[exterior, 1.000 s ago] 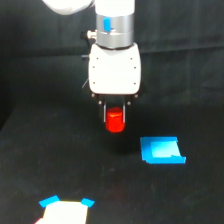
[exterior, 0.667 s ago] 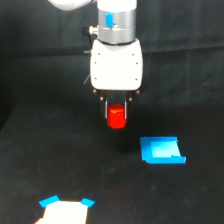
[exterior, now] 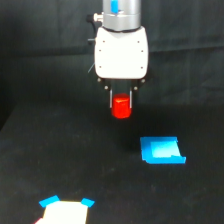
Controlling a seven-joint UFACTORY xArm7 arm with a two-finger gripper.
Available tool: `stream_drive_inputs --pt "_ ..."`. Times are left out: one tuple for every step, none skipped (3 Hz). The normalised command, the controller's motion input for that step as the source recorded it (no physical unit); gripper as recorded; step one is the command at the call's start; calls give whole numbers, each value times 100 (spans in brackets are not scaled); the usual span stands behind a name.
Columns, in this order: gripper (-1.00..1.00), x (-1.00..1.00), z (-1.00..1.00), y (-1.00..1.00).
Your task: Pick up the red object from the table
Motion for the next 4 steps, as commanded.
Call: stream_drive_inputs --pt "-94 61 32 -9" --pt "-83 52 -24 -34" --pt "-84 22 2 -54" --pt "-27 75 28 -55"
